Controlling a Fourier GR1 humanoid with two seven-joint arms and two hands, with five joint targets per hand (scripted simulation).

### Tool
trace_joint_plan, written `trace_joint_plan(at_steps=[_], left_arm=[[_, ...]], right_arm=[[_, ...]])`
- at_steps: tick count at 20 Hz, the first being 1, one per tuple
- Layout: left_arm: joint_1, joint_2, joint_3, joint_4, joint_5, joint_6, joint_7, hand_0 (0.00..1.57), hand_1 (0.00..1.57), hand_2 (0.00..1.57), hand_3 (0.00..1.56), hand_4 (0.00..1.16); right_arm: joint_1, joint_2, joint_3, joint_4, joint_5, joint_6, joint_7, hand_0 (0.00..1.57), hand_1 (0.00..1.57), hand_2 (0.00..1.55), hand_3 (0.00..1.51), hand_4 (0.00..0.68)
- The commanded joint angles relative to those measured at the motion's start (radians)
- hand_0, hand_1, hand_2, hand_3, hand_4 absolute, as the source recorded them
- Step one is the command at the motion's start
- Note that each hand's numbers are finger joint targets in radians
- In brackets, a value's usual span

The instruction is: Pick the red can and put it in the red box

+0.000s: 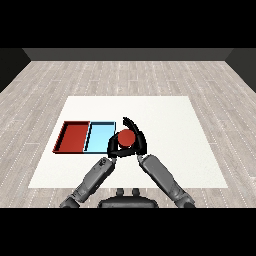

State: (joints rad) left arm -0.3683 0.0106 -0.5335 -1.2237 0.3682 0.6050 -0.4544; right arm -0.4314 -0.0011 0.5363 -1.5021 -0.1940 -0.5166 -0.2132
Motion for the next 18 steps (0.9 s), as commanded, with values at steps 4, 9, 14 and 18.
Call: trace_joint_plan(at_steps=[4,9,14,18], left_arm=[[-0.044,-0.01,-0.035,-0.009,0.001,0.063,-0.003,1.57,1.57,1.57,1.49,1.13],[-0.048,-0.01,-0.02,0.023,0.014,0.062,-0.016,1.57,1.57,1.57,1.48,1.13],[0.003,0.006,0.082,-0.04,-0.075,-0.008,0.047,1.57,1.57,1.56,1.46,1.13],[0.055,0.064,0.092,-0.095,-0.076,-0.043,0.032,1.57,1.57,1.56,1.47,1.13]], right_arm=[[0.03,-0.016,-0.036,-0.06,0.031,0.015,0.06,0.0,0.0,0.0,0.0,0.0],[0.09,0.001,0.033,-0.091,0.012,-0.034,0.014,0.0,0.0,0.0,0.0,0.0],[0.149,-0.06,-0.082,-0.242,0.014,0.083,0.09,0.0,0.0,0.0,0.0,0.0],[0.222,-0.129,-0.161,-0.329,-0.04,0.164,0.075,0.0,0.0,0.0,0.0,0.0]])
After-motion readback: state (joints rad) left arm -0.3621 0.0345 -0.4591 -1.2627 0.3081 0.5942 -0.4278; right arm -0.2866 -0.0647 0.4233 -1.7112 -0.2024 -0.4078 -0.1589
